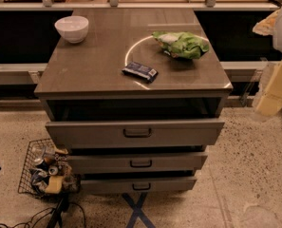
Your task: Move rxbar blueberry near white bowl
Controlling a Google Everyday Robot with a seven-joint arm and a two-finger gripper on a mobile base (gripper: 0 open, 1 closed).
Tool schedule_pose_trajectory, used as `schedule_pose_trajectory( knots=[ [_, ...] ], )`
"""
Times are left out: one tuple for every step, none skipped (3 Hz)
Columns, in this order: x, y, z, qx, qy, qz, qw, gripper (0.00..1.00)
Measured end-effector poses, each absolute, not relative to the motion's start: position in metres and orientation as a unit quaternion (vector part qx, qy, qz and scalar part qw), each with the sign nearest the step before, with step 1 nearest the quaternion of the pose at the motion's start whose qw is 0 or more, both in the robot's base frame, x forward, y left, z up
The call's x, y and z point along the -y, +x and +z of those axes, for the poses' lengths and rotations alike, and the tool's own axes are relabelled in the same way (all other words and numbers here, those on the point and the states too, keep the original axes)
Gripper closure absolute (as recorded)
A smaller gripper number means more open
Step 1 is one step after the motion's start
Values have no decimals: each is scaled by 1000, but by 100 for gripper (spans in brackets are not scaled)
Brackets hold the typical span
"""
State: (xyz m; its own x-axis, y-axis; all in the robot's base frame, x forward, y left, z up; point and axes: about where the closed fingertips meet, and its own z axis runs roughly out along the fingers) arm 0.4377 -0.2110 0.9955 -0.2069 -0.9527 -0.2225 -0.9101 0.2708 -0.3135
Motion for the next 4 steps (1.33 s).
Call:
schedule_pose_trajectory(
  knots=[
    [211,438,996,-775,-601,-57,188,0],
    [209,443,998,-774,-598,-57,199,0],
    [196,482,994,-773,-567,-11,282,0],
    [187,525,980,-762,-528,54,371,0]
  ],
)
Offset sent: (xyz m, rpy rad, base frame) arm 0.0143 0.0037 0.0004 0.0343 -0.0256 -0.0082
